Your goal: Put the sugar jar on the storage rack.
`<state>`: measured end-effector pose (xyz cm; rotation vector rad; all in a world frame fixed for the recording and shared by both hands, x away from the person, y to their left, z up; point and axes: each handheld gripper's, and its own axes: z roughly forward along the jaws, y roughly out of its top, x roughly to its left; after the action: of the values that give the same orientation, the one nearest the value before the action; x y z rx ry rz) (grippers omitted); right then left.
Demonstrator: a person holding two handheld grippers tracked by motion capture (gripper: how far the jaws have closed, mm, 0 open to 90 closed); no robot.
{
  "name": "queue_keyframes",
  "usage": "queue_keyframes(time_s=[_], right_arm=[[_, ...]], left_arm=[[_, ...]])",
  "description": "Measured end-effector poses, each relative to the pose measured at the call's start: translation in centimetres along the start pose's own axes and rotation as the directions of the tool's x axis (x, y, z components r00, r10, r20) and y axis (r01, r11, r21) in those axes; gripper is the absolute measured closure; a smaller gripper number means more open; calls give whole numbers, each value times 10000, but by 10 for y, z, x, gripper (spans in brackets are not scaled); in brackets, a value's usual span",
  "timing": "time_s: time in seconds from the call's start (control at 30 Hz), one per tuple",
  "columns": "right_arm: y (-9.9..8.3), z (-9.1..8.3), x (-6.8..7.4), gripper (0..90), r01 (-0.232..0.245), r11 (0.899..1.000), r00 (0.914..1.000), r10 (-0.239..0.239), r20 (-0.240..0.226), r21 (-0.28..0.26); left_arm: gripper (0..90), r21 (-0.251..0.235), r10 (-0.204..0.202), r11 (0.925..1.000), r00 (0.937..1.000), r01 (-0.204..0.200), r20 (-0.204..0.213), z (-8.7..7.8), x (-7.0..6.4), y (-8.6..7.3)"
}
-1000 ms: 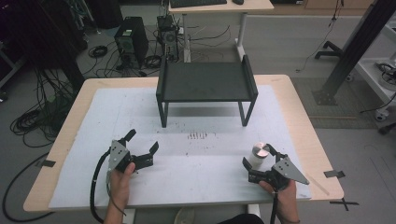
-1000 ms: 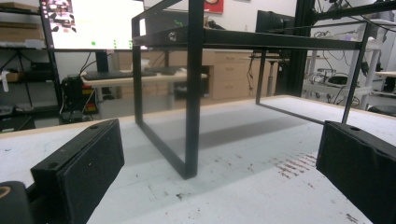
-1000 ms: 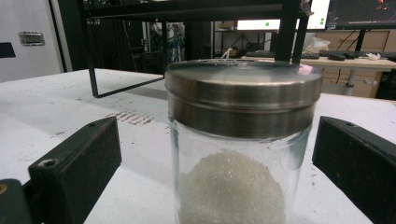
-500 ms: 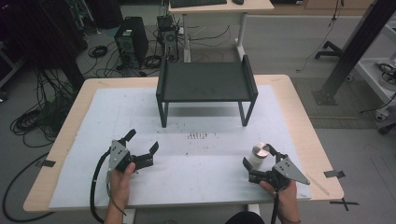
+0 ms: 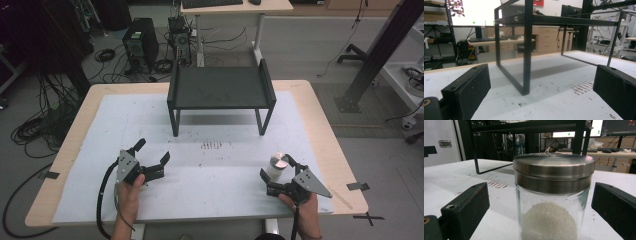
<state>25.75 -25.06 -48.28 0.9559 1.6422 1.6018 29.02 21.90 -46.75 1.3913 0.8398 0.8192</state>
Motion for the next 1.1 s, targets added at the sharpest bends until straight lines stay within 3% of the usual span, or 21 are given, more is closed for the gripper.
queue_keyframes(time_s=[1.1], right_arm=[[0,0,-1,6,-13,10000,9999,13,-142,-45]], left_arm=[[14,-22,9,10000,10000,-9,1,0,0,0]])
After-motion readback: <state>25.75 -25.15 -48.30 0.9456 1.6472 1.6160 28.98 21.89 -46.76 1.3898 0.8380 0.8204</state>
